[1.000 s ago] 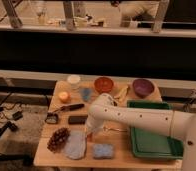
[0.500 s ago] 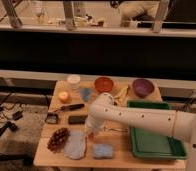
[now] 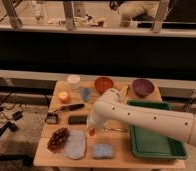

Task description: Place pepper in tray

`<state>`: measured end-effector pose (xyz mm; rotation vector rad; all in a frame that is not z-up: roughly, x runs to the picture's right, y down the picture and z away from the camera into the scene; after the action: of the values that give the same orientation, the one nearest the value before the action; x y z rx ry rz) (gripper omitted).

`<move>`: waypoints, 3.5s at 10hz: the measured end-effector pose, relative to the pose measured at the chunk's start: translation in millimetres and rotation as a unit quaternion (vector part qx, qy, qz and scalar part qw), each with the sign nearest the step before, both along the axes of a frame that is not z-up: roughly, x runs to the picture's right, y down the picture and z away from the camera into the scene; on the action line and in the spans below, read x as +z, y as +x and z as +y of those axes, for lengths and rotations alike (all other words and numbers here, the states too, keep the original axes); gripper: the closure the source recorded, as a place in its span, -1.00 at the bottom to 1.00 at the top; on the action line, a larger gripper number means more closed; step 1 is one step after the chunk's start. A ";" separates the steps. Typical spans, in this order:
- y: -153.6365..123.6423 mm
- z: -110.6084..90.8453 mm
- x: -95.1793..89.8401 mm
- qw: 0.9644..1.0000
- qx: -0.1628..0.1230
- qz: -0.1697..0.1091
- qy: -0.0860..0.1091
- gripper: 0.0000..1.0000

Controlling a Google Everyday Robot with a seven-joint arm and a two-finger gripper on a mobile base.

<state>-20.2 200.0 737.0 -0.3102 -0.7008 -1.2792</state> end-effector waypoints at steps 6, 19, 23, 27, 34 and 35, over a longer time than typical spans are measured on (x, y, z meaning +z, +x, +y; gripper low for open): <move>83.1 -26.1 -10.7 0.993 0.100 0.047 0.039 0.81; 232.6 -45.2 -19.6 0.953 0.238 0.167 0.083 0.81; 265.7 -30.5 -6.1 0.943 0.258 0.198 0.069 0.81; 285.6 -25.4 17.2 0.939 0.259 0.222 0.052 0.81; 305.5 -27.5 29.6 0.932 0.270 0.239 0.044 0.76; 305.0 -27.4 29.8 0.932 0.270 0.239 0.043 0.76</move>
<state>284.8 172.6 766.8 -0.3131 -0.2759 -0.6652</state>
